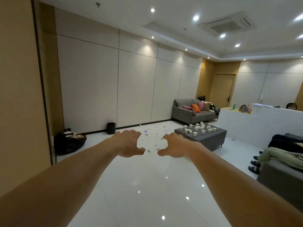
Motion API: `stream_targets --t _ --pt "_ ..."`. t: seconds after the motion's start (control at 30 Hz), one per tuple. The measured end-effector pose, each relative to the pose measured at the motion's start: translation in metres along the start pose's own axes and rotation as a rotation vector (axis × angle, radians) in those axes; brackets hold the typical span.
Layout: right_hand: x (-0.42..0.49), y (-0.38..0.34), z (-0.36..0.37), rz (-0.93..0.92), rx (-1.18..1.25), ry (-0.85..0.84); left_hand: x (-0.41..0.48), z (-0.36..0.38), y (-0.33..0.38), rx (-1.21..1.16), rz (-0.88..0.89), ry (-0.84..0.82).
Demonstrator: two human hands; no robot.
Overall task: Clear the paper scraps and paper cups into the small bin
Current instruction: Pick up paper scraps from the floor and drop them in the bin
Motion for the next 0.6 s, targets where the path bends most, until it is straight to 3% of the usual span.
stream_targets --t 0.6 --pt "0.256 -0.004 0.056 0.034 -0.050 0.028 0.224 0.105 -0.134 -0.035 0.019 -0.004"
Point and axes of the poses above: each hand's wrist, its own x-axis towards the middle knuckle, its own z-axis out of the palm, y = z × x, the point moved 10 cm from there along x, towards the middle knuckle, and after that the axes turned 15 degrees about y, right-handed, at the moved point
